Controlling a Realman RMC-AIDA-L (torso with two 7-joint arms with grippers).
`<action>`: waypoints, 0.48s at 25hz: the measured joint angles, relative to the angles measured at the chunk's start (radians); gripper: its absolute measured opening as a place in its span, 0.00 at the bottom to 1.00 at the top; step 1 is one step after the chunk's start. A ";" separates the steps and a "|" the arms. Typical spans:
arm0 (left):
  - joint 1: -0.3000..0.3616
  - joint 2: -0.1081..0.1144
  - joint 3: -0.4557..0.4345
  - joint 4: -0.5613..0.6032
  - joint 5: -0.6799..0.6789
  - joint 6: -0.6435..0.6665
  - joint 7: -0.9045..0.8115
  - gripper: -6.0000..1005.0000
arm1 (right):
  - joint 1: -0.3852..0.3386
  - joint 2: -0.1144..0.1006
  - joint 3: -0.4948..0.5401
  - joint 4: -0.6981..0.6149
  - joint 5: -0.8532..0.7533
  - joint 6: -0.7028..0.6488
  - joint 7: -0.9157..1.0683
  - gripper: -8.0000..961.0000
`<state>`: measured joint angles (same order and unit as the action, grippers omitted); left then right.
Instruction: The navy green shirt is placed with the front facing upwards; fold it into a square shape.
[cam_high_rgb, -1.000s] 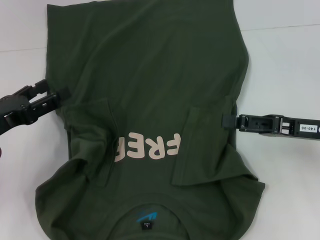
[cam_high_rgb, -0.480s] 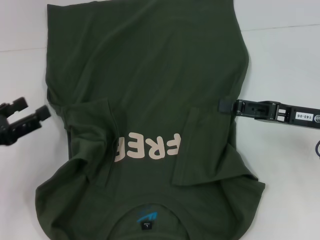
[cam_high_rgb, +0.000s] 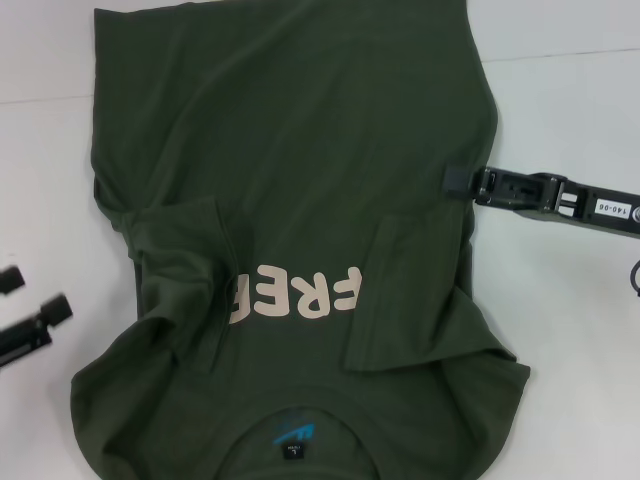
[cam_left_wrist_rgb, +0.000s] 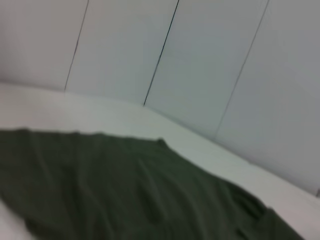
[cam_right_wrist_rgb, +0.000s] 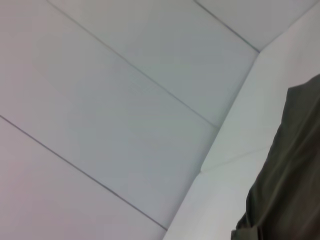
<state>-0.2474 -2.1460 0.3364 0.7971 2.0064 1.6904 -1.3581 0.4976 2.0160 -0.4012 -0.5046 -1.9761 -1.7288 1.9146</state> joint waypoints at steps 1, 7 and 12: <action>0.004 -0.002 -0.003 0.000 0.020 0.001 0.005 0.90 | 0.000 0.000 0.000 0.000 0.000 0.000 0.000 0.97; 0.020 -0.013 0.000 -0.004 0.082 -0.003 0.050 0.90 | 0.000 0.003 0.001 0.001 0.023 -0.003 0.002 0.97; 0.018 -0.014 0.001 -0.008 0.144 -0.016 0.055 0.90 | 0.000 0.005 0.001 0.009 0.026 -0.006 0.010 0.97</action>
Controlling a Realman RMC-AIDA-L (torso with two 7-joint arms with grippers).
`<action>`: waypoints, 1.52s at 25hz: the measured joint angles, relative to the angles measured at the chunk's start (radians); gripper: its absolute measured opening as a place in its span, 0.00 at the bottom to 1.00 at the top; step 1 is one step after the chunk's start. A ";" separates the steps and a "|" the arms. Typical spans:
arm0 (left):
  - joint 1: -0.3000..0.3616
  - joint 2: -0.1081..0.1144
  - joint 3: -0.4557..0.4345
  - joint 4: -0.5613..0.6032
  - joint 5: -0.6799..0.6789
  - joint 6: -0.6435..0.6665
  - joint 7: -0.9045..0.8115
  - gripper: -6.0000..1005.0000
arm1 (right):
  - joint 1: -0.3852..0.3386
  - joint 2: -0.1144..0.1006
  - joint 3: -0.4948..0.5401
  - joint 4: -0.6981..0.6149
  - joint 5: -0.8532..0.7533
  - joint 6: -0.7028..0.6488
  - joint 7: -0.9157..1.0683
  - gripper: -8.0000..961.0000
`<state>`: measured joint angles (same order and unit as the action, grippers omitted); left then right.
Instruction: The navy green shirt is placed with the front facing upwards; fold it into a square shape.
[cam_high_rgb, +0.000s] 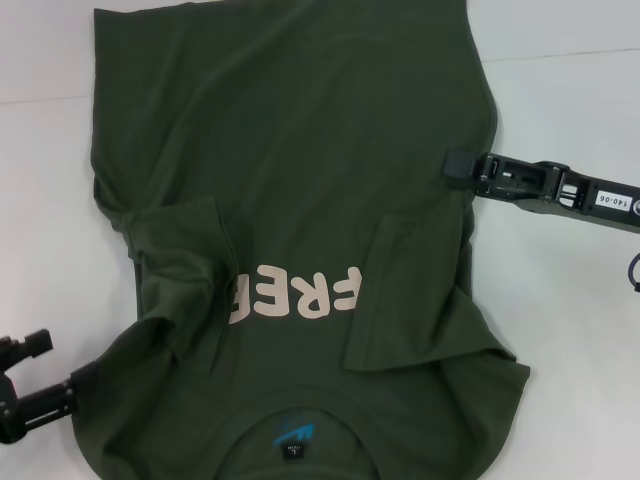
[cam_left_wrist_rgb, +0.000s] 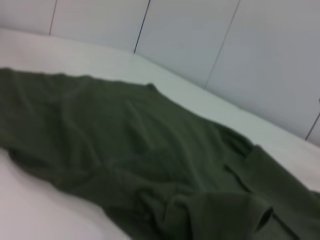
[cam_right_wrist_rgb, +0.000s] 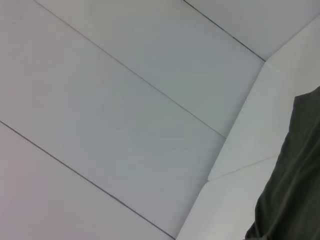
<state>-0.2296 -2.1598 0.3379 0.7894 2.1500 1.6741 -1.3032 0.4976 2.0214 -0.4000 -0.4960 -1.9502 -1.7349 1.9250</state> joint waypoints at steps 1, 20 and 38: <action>-0.001 0.000 0.000 -0.003 0.007 -0.008 0.000 0.90 | 0.000 0.000 0.000 0.000 0.000 0.000 0.000 0.97; -0.030 0.000 0.039 -0.040 0.065 -0.114 0.003 0.90 | -0.009 0.000 0.000 0.018 0.011 -0.009 0.000 0.97; -0.048 0.003 0.066 -0.033 0.106 -0.121 0.020 0.48 | -0.009 -0.003 0.008 0.017 0.013 -0.009 0.000 0.97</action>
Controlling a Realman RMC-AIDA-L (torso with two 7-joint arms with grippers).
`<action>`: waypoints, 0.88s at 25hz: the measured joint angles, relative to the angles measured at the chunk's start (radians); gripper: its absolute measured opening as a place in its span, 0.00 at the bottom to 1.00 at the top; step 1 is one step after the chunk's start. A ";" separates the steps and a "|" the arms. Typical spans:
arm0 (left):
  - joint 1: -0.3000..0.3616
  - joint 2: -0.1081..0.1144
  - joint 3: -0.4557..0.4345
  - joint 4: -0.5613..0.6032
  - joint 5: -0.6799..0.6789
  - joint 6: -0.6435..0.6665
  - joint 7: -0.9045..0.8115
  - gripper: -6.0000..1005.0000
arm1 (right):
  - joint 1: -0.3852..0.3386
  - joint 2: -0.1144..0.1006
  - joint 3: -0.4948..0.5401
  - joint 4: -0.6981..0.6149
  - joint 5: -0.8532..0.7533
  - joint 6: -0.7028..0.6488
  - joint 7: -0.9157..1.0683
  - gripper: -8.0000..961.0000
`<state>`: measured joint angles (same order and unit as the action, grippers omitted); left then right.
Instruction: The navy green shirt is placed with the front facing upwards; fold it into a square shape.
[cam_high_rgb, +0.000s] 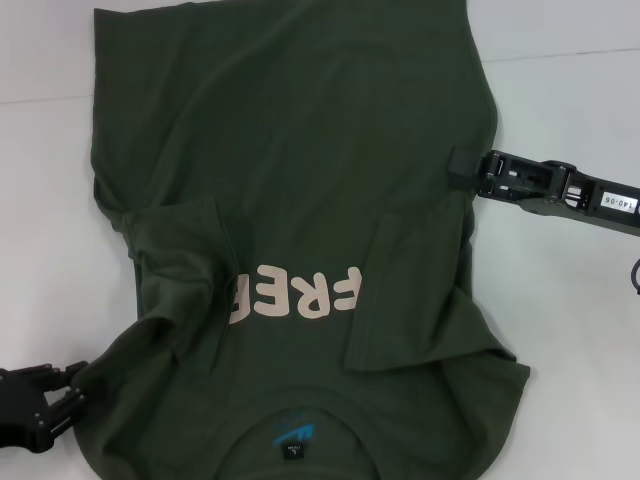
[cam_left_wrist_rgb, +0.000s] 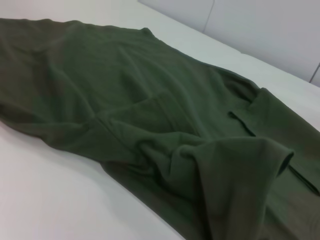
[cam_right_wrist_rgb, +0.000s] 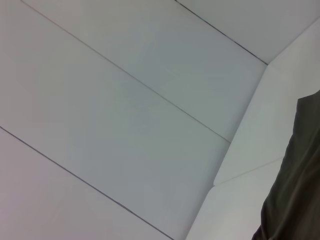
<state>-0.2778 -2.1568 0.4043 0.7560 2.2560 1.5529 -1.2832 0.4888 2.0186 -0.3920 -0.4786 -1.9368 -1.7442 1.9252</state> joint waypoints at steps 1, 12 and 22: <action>-0.003 0.001 -0.001 0.000 0.000 0.001 -0.001 0.43 | -0.001 0.000 0.001 0.000 0.000 0.000 0.000 0.97; -0.021 0.005 0.001 0.001 0.009 0.002 -0.031 0.07 | -0.003 0.000 0.002 0.000 0.001 -0.001 -0.004 0.97; -0.040 0.005 0.000 0.002 0.001 0.012 -0.048 0.04 | -0.020 -0.017 -0.019 -0.009 -0.087 0.005 0.005 0.96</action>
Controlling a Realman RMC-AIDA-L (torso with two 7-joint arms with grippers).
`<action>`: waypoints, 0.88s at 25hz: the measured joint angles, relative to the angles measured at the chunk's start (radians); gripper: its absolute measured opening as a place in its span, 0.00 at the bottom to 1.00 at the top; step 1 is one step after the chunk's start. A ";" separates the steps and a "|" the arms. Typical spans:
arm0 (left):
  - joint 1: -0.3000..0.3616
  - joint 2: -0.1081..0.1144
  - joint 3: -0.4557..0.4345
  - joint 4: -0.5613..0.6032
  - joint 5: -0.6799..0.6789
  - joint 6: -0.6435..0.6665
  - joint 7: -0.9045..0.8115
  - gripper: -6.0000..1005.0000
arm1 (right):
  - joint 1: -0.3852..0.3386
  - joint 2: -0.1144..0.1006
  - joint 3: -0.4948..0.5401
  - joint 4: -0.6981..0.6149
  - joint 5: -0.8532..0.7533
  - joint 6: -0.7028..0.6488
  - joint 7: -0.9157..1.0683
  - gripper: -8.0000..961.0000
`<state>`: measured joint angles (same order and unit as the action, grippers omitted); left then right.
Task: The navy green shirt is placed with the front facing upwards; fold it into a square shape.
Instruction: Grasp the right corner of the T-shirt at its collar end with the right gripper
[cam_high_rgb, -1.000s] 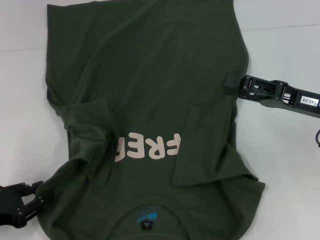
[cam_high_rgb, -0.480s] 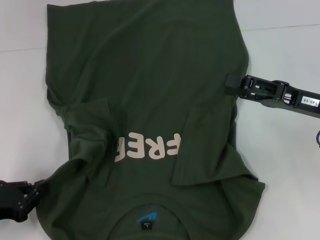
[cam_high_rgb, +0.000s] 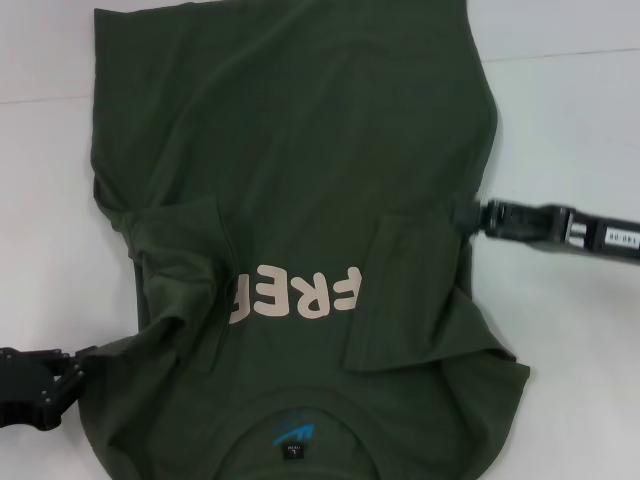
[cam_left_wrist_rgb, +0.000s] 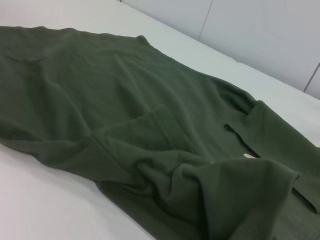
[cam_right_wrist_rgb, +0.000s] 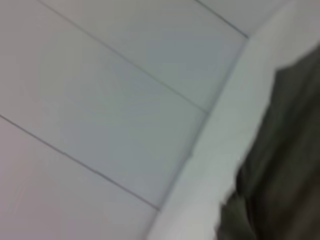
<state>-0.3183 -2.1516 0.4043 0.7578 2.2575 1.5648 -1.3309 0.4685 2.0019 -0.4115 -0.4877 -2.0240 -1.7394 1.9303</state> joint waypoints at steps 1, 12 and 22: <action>-0.002 0.001 0.000 0.000 0.000 0.003 -0.004 0.04 | -0.002 -0.005 -0.001 -0.002 -0.025 0.000 0.008 0.96; -0.007 0.001 -0.009 0.000 -0.015 0.032 -0.016 0.04 | -0.049 -0.062 -0.002 -0.076 -0.255 -0.043 0.202 0.96; -0.009 0.006 -0.022 0.002 -0.016 0.035 -0.016 0.04 | -0.119 -0.089 0.004 -0.075 -0.323 -0.084 0.274 0.96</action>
<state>-0.3273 -2.1452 0.3828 0.7594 2.2410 1.5995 -1.3467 0.3496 1.9127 -0.4073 -0.5622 -2.3469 -1.8232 2.2045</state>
